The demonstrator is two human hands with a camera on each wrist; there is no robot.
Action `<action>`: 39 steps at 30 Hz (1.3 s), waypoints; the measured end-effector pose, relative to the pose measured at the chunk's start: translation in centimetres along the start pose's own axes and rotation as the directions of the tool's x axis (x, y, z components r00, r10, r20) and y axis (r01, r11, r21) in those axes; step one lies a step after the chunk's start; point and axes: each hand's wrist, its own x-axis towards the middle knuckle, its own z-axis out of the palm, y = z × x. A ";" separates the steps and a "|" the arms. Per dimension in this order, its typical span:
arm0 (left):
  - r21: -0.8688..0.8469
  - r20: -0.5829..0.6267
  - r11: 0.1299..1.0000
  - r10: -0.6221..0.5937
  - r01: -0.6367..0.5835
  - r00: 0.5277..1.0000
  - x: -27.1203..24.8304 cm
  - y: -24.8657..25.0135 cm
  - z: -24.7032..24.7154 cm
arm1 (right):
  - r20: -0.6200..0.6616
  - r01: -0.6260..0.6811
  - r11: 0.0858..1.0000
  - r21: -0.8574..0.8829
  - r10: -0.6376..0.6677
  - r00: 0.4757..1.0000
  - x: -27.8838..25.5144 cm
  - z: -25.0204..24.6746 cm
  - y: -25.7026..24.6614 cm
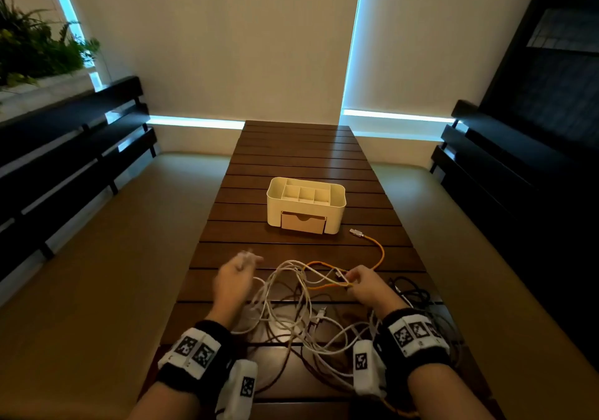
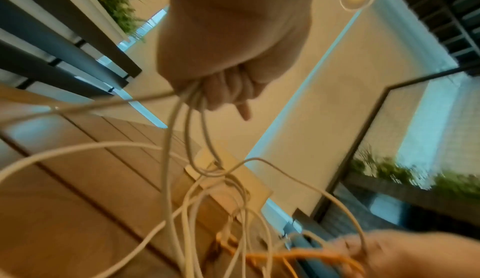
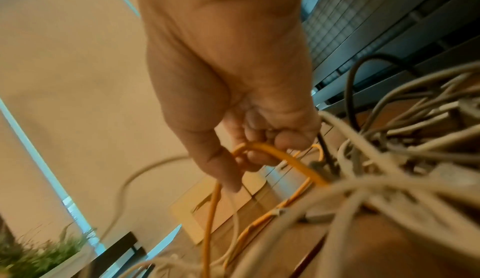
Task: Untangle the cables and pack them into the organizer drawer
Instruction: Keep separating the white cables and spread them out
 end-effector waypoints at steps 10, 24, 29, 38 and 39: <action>-0.104 -0.347 0.983 -0.178 0.151 0.921 1.7 0.6 -4.1 | -0.294 0.172 0.790 0.589 0.010 0.956 -1.4 -1.3 0.5; -0.269 0.573 0.935 -0.039 0.233 0.818 -2.9 3.0 3.0 | 0.277 0.459 0.790 0.407 -0.585 0.762 -5.5 0.8 0.9; -0.455 0.526 0.836 -0.027 0.308 0.850 -1.5 2.6 3.1 | 0.540 0.417 0.901 0.120 -0.412 0.734 -5.5 0.9 1.5; -0.200 0.716 0.977 0.199 -0.078 0.669 -3.5 2.1 3.6 | 0.316 -0.072 0.612 0.788 -0.300 0.900 -4.7 0.5 -1.1; -0.150 0.723 0.983 0.182 -0.105 0.666 -3.5 1.6 3.9 | 0.301 -0.108 0.543 0.833 -0.281 0.911 -4.8 0.3 -1.8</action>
